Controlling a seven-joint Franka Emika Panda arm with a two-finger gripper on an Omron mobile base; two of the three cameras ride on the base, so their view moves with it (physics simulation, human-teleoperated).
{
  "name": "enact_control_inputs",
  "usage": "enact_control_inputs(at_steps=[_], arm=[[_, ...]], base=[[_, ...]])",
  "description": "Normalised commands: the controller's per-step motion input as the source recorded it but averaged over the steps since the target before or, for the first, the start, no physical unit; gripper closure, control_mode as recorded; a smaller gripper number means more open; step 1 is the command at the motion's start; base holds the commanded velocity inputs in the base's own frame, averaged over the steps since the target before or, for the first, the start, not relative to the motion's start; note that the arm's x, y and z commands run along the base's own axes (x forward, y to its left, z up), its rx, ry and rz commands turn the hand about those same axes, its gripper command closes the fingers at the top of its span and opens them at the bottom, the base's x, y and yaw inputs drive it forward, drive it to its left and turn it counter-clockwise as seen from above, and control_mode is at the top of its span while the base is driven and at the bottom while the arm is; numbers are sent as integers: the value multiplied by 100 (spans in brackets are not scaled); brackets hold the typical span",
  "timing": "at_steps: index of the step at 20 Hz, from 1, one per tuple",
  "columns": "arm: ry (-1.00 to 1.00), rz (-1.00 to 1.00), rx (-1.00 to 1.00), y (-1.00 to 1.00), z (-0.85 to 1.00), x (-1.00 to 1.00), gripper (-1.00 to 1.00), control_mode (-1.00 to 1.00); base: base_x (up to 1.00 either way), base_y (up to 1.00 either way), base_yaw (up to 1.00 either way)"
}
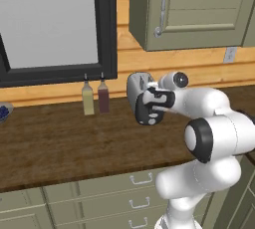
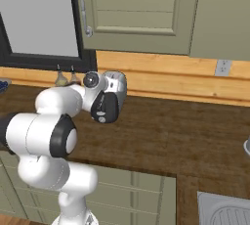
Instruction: Start the toaster. Once the lever pops up, take the bread to the plate on the dining counter.
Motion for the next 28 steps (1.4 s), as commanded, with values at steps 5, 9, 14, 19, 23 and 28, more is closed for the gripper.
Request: enact_control_inputs(at_steps=[5,9,14,19,23,28], arm=[[0,0,0,0,-4,0,-100,-100],[0,0,0,0,0,8,-100,-100],[0,0,0,0,0,17,-100,-100],[3,0,0,0,0,20,-100,-100],[2,0,0,0,0,23,-100,-100],[3,0,0,0,0,22,-100,-100]], base=[[0,0,0],[0,0,0],[0,0,0],[0,0,0],[0,0,0],[0,0,0]])
